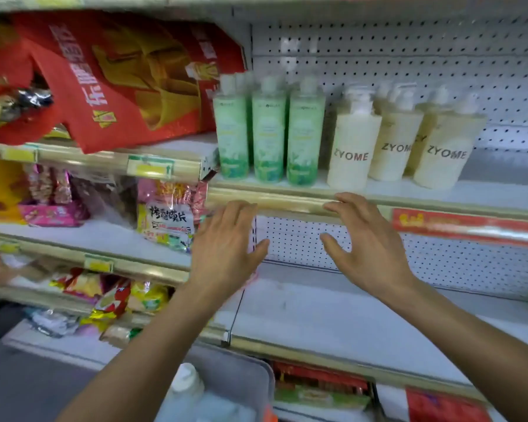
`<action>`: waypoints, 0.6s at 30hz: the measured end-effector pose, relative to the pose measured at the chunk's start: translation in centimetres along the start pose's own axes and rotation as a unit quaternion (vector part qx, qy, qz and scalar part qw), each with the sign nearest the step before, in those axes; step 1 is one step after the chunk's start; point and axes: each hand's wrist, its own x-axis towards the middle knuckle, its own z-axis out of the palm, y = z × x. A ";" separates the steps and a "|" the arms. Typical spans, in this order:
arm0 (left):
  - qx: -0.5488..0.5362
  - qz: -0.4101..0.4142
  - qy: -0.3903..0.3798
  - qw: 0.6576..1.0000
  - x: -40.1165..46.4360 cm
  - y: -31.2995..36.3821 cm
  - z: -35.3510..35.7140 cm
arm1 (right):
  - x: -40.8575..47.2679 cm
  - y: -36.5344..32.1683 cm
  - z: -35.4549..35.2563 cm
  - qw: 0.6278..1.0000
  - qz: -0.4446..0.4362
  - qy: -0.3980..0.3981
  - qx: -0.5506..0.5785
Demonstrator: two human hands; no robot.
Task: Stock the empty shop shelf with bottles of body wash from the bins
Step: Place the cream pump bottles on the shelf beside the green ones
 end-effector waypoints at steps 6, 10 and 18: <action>-0.038 -0.094 -0.108 0.989 -9.8 -8.9 1.8 | -5.4 -6.4 7.5 0.987 -0.052 -0.109 0.103; -0.031 -0.189 -0.186 0.964 -15.9 -14.4 3.1 | -8.5 -11.3 14.8 0.960 -0.040 -0.229 0.157; -0.137 -0.361 -0.336 0.859 -27.5 -23.8 14.1 | -18.2 -15.7 33.3 0.805 0.164 -0.538 0.189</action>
